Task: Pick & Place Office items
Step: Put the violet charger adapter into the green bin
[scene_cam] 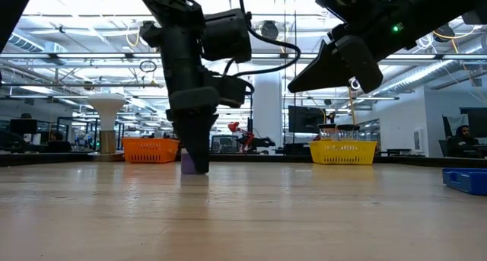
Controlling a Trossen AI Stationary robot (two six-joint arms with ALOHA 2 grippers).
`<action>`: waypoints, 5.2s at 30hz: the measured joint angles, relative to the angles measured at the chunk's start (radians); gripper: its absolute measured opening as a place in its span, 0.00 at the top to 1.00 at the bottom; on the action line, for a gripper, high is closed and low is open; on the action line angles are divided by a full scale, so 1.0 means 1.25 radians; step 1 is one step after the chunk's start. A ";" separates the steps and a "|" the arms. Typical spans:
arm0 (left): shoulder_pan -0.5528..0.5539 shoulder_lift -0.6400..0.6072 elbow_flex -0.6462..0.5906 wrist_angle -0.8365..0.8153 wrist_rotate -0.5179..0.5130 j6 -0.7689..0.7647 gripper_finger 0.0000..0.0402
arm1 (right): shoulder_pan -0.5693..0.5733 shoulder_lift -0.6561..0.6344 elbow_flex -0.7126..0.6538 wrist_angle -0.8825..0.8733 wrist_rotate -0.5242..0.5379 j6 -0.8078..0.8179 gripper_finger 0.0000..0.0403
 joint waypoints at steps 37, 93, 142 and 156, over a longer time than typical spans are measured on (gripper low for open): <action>-0.038 -0.216 -0.402 0.484 -0.065 0.021 0.99 | -0.001 0.001 0.001 0.016 -0.001 0.001 0.95; -0.084 -0.182 -0.825 1.551 -0.191 0.140 0.94 | -0.257 0.225 0.485 -0.673 -0.500 0.529 0.62; -0.084 -0.182 -0.824 1.550 -0.190 0.138 0.94 | -0.254 0.270 0.500 -0.693 -0.538 0.513 0.65; -0.084 -0.181 -0.824 1.550 -0.190 0.139 0.94 | 0.064 0.052 0.501 -1.121 -0.466 0.908 0.63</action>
